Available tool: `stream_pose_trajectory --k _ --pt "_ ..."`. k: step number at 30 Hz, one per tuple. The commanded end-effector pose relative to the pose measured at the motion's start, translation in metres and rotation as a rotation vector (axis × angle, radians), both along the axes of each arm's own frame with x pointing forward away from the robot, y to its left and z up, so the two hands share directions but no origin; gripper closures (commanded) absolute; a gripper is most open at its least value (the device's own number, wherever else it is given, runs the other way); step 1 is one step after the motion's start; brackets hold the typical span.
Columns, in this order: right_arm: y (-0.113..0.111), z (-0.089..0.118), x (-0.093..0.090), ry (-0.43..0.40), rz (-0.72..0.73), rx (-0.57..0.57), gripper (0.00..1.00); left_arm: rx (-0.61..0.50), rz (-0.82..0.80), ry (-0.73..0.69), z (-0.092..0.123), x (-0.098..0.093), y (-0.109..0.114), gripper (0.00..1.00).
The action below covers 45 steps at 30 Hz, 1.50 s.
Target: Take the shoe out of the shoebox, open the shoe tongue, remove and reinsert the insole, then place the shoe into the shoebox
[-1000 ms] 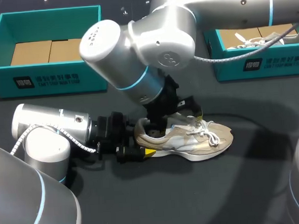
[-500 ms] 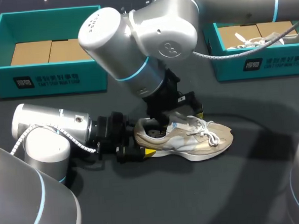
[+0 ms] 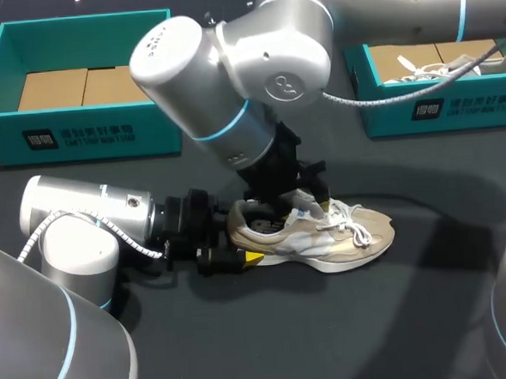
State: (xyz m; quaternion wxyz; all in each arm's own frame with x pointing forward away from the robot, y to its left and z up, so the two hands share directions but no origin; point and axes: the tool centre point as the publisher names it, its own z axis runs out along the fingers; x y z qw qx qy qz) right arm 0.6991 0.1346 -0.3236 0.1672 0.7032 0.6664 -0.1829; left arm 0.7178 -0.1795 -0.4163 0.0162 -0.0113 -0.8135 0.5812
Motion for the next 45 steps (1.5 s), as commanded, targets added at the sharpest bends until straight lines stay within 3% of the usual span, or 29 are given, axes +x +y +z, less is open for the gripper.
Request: stream_pose_trajectory --k 1,3,6,7,10,13,16,18,33,45 --pt "-0.001 0.006 -0.005 -0.099 -0.201 -0.007 0.63 0.002 0.0 0.0 0.0 -0.001 0.001 1.0" --pt "-0.004 0.008 -0.004 -0.075 -0.192 -0.007 0.69 0.002 0.0 0.0 0.0 -0.001 0.001 1.0" --pt "-0.009 0.01 -0.001 -0.041 -0.175 0.006 0.95 0.002 0.0 0.0 0.0 -0.001 0.001 1.0" --pt "-0.011 0.011 0.0 -0.031 -0.16 0.016 1.0 0.002 0.0 0.0 0.0 -0.001 0.001 1.0" --pt "-0.018 0.012 0.004 0.007 -0.096 0.049 1.0 0.002 0.0 0.0 0.0 -0.001 0.001 1.0" --pt "-0.031 0.012 0.007 0.035 0.088 0.203 1.0 0.002 0.0 0.0 0.0 -0.001 0.001 1.0" --pt "-0.039 0.013 0.006 0.052 0.094 0.282 1.0 0.002 0.0 0.0 0.0 -0.001 0.001 1.0" --pt "-0.029 0.015 0.002 0.06 0.0 0.244 1.0 0.002 0.0 0.0 0.0 -0.001 0.001 1.0" --pt "-0.029 0.015 0.002 0.06 0.0 0.244 1.0 0.002 0.0 0.0 0.0 -0.001 0.001 1.0" --pt "-0.085 0.012 -0.001 0.097 0.061 0.324 1.0 0.002 0.0 0.0 0.0 -0.001 0.001 1.0"
